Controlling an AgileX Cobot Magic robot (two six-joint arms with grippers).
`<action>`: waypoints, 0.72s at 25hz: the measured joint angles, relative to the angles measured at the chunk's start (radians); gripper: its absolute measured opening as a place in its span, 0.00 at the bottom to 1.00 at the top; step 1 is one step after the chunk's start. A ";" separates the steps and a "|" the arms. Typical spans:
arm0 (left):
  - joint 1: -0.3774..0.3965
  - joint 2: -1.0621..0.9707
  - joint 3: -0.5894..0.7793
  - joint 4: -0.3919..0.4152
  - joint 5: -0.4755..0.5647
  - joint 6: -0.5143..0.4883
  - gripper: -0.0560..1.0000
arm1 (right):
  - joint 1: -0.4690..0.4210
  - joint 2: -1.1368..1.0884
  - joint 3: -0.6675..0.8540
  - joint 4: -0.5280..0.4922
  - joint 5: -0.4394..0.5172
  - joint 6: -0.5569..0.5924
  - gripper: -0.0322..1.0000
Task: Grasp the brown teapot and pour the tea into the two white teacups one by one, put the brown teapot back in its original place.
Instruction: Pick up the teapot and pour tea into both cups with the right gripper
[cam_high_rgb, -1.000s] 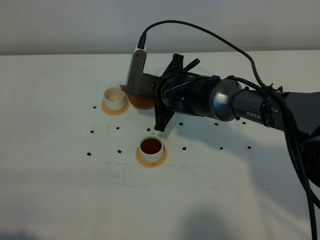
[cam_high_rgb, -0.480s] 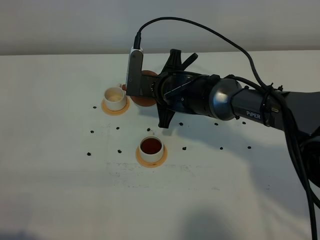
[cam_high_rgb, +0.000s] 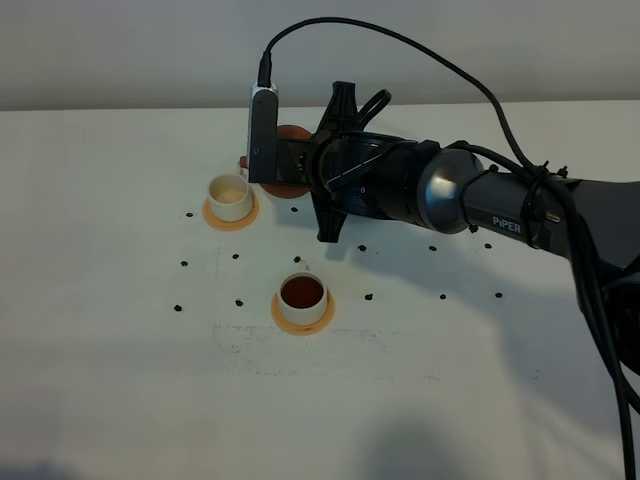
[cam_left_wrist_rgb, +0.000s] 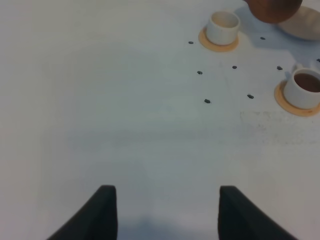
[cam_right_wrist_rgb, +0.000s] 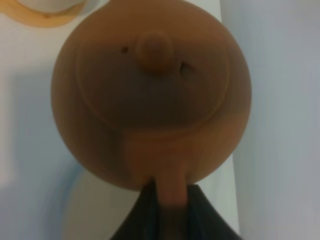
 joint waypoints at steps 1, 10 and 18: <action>0.000 0.000 0.000 0.000 0.000 0.000 0.50 | 0.000 0.000 0.000 0.000 0.000 -0.010 0.11; 0.000 0.000 0.000 0.000 0.000 0.000 0.50 | 0.007 0.000 -0.004 -0.028 -0.004 -0.045 0.11; 0.000 0.000 0.000 0.000 0.000 0.000 0.50 | 0.009 0.000 -0.014 -0.058 -0.013 -0.051 0.11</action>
